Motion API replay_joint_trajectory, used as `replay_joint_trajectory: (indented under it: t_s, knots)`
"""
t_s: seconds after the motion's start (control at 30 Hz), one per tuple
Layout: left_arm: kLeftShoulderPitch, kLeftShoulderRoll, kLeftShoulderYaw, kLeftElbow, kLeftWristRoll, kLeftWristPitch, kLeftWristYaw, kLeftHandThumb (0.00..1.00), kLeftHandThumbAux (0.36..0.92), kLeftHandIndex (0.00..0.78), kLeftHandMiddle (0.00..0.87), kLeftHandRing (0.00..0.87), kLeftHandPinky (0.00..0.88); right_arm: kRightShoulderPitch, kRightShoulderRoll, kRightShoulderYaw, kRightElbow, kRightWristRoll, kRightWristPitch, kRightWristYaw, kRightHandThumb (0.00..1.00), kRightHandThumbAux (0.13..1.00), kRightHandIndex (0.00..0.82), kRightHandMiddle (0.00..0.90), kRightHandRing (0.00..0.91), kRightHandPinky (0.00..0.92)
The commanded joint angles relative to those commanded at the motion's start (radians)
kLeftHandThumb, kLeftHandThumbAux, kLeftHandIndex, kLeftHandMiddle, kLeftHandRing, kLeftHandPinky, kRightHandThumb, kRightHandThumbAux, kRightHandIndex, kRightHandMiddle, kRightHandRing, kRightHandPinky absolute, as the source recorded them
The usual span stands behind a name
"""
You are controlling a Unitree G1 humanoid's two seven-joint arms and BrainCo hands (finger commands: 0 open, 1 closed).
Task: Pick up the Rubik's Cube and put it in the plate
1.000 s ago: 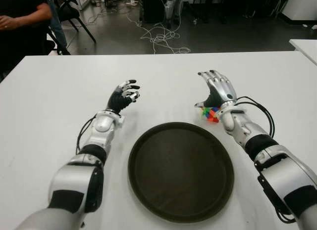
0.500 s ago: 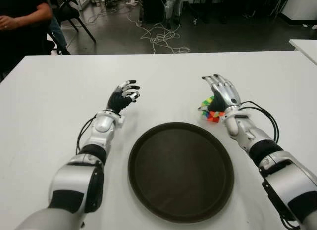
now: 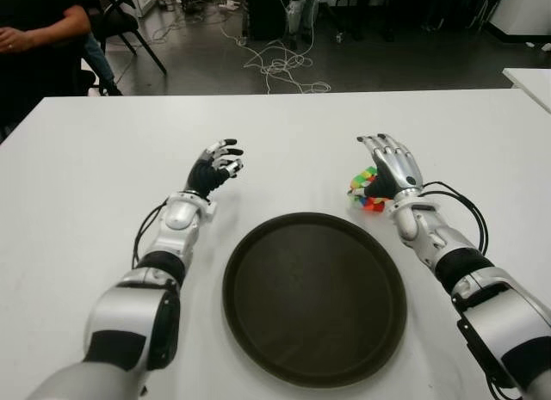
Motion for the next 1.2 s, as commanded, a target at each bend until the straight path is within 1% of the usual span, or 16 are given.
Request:
replay_joint_trajectory:
  t_s: [0.2,0.33,0.6,0.8,0.93,1.03,1.13,1.2]
  knots:
    - [-0.001,0.000,-0.004,0.000,0.004,-0.002,0.006,0.205,0.724,0.196,0.278,0.330,0.386,0.005,0.004,0.003,0.005,-0.003,0.004,-0.004,0.000,0.826,0.000,0.007,0.009,0.032]
    - [-0.001,0.001,-0.008,0.000,0.008,-0.007,0.008,0.217,0.718,0.196,0.284,0.337,0.391,0.011,0.007,0.004,0.004,-0.002,0.007,0.000,0.000,0.809,0.007,0.019,0.022,0.044]
    - [0.000,0.003,-0.015,0.000,0.017,-0.011,0.011,0.208,0.715,0.204,0.279,0.329,0.373,0.027,0.022,0.014,0.005,-0.004,0.025,0.033,0.000,0.782,0.000,0.018,0.019,0.048]
    - [0.000,0.003,-0.016,0.000,0.017,-0.013,0.013,0.216,0.704,0.206,0.287,0.332,0.368,0.037,0.028,0.023,0.008,-0.009,0.020,0.023,0.000,0.797,0.006,0.023,0.027,0.058]
    - [0.000,0.002,-0.015,0.000,0.016,-0.019,0.017,0.205,0.698,0.204,0.288,0.336,0.375,0.040,0.041,0.029,0.024,-0.007,0.012,0.018,0.000,0.807,0.018,0.038,0.039,0.063]
    - [0.000,0.001,-0.015,0.000,0.016,-0.022,0.018,0.193,0.694,0.201,0.281,0.334,0.380,0.039,0.048,0.035,0.036,-0.011,0.007,0.009,0.000,0.816,0.040,0.057,0.063,0.089]
    - [0.000,0.002,-0.017,0.000,0.018,-0.021,0.022,0.196,0.702,0.200,0.279,0.332,0.380,0.050,0.074,0.048,0.057,-0.019,0.002,-0.022,0.000,0.828,0.060,0.079,0.095,0.131]
    - [-0.001,0.002,-0.018,0.000,0.019,-0.019,0.023,0.199,0.707,0.199,0.278,0.331,0.379,0.056,0.085,0.055,0.067,-0.020,-0.004,-0.038,0.000,0.835,0.069,0.091,0.110,0.146]
